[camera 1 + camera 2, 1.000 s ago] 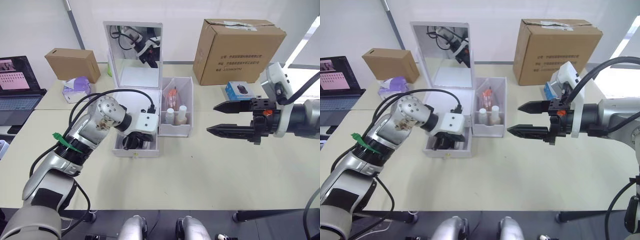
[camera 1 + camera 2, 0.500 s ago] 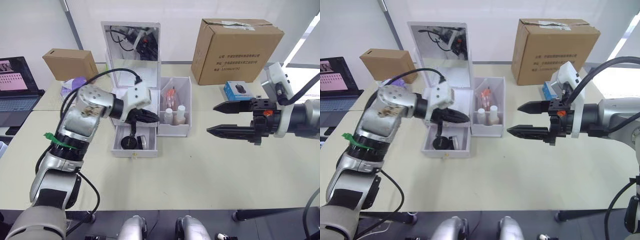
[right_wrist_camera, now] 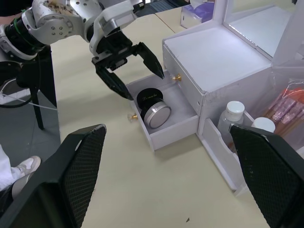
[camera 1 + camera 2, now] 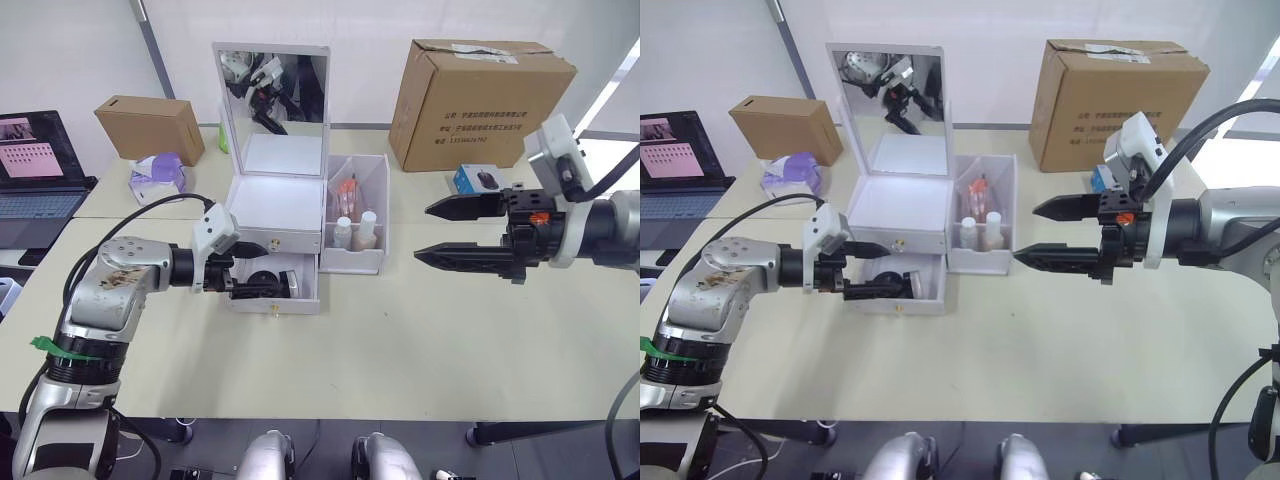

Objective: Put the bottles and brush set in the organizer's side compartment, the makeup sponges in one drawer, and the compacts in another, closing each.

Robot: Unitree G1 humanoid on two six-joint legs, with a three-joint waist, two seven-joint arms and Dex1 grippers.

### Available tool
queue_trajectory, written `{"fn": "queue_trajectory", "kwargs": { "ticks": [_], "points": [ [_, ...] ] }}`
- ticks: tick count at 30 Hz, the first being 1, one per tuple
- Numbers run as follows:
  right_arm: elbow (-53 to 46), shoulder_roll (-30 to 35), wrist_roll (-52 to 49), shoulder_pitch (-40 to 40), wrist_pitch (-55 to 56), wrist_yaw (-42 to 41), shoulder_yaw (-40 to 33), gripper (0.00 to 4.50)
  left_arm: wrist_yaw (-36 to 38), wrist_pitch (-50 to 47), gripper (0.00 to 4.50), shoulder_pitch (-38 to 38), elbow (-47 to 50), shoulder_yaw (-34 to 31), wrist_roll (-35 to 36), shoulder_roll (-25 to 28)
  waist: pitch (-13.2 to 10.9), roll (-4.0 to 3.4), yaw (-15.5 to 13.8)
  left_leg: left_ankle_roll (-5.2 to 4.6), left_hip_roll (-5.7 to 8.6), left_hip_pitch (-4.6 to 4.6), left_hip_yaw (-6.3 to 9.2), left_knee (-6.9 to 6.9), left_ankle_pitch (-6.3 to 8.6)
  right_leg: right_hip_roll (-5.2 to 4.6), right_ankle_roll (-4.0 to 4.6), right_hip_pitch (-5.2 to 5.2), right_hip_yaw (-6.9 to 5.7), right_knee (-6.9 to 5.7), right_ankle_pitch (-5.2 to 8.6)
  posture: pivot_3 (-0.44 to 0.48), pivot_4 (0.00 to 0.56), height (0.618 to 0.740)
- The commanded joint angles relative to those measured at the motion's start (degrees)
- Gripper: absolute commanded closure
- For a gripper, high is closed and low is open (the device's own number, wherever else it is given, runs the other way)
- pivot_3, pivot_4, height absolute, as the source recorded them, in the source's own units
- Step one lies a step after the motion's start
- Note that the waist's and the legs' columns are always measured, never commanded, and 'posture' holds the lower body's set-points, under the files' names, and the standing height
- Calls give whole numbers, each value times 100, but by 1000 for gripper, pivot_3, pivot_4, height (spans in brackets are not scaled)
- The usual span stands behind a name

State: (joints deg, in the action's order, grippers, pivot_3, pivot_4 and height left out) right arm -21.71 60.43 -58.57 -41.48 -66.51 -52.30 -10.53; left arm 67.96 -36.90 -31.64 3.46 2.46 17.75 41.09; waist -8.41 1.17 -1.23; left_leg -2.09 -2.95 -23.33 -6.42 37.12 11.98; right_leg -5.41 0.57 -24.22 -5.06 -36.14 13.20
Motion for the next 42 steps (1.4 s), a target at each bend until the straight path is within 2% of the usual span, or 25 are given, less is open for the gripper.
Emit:
{"fn": "queue_trajectory", "kwargs": {
  "ticks": [1,10,21,24,27,35,39,42],
  "points": [
    [-9,79,45,-132,107,-29,-58,0,-103,-239,20,-140,105,189,79,-31,0,0,13,0,-1,0,0,0,0,1,2,0,0,0,-1,0,150,731],
    [-49,135,-4,-93,29,13,-157,0,-399,-675,20,-558,-384,544,28,-228,0,0,40,0,0,-1,0,-1,0,4,1,-1,0,0,-1,0,150,731],
    [-69,164,-53,-69,38,54,-201,0,-297,-652,20,-939,-883,1159,-310,-163,0,0,44,0,0,-1,0,-1,0,3,2,-1,-1,0,-2,0,150,731],
    [-71,172,-74,-63,38,76,-211,0,-180,-689,602,-1019,-918,1220,-263,-166,0,0,45,0,0,-2,0,-1,0,4,2,-2,0,0,-2,0,150,731],
    [-79,180,-89,-52,34,94,-229,0,-126,-690,1516,-1033,-887,1222,-260,-134,0,0,46,0,0,-2,0,-1,0,4,6,-2,0,-1,-4,0,150,731],
    [-46,192,-78,-67,70,44,-204,0,-125,-666,1586,-1168,-590,846,-13,-109,0,1,44,0,0,-4,1,0,0,4,10,-3,-1,0,-6,0,150,731],
    [9,159,-42,-118,112,-22,-129,0,90,-996,1586,-1074,65,462,446,191,0,1,49,0,-1,-5,1,0,0,4,10,-4,-1,0,-6,0,150,731],
    [67,101,5,-183,168,-95,-33,0,394,-1430,1586,-847,415,374,592,974,0,0,92,0,-2,-1,0,-4,0,9,10,-5,6,1,-6,0,150,731]
  ]
}}
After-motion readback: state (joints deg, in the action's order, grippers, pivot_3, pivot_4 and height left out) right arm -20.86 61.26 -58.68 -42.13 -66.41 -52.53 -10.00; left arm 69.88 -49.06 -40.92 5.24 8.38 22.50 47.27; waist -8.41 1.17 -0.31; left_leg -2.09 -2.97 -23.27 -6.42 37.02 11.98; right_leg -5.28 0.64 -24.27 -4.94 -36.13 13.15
